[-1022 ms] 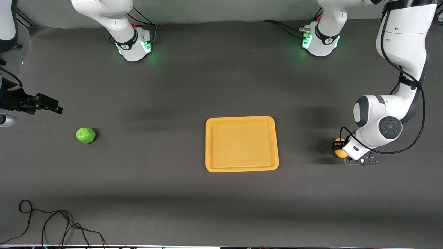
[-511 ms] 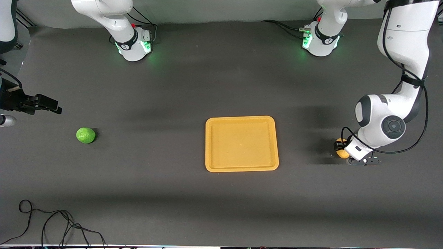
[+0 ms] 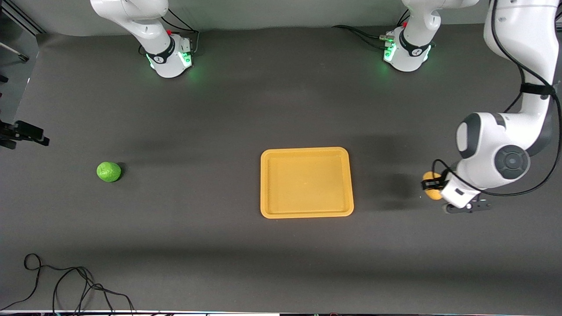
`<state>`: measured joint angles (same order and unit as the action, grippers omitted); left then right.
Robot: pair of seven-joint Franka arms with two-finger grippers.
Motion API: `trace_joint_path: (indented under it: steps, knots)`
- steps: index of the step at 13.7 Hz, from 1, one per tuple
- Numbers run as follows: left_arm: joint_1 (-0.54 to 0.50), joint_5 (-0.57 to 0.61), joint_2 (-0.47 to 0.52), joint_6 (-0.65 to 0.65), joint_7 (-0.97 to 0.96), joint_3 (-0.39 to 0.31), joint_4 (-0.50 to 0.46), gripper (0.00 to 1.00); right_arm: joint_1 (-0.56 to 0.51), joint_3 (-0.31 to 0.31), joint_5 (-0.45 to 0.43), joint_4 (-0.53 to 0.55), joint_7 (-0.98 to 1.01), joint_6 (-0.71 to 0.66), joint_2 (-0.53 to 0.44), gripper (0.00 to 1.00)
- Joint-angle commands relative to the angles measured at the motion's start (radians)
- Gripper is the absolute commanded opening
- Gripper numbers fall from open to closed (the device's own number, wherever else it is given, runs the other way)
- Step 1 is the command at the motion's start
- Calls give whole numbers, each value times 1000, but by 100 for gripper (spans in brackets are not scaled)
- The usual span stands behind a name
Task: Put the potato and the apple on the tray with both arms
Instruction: 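Carry the potato onto the tray and open the left gripper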
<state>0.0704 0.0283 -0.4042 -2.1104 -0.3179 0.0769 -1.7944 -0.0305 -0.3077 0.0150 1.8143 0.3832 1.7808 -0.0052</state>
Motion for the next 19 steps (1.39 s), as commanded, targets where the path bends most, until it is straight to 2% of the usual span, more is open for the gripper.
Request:
trace_joint_path:
  steps: [1,3,5,9,12,15,17,19]
  knots:
    - [45,4,-19,30,-229,91,53,49,21,-7,-20,92,14,46,-84,100]
    - [78,4,-42,21,-332,136,85,49,44,-4,-20,106,19,72,-82,100]
    - [149,4,-82,1,-400,138,104,50,46,-7,-20,152,54,135,-82,100]
    - [305,18,-194,-175,-613,136,110,51,44,-11,-18,297,97,334,-79,100]
    - [313,60,-229,-189,-621,133,113,53,41,-21,-3,463,95,558,-50,100]
    - [312,122,-239,-151,-618,130,113,53,37,-25,-1,493,106,695,59,100]
    - [313,169,-243,-126,-622,130,112,53,35,-27,92,493,173,735,120,100]
    - [325,192,-255,-115,-627,130,112,55,32,-27,233,491,294,785,198,100]
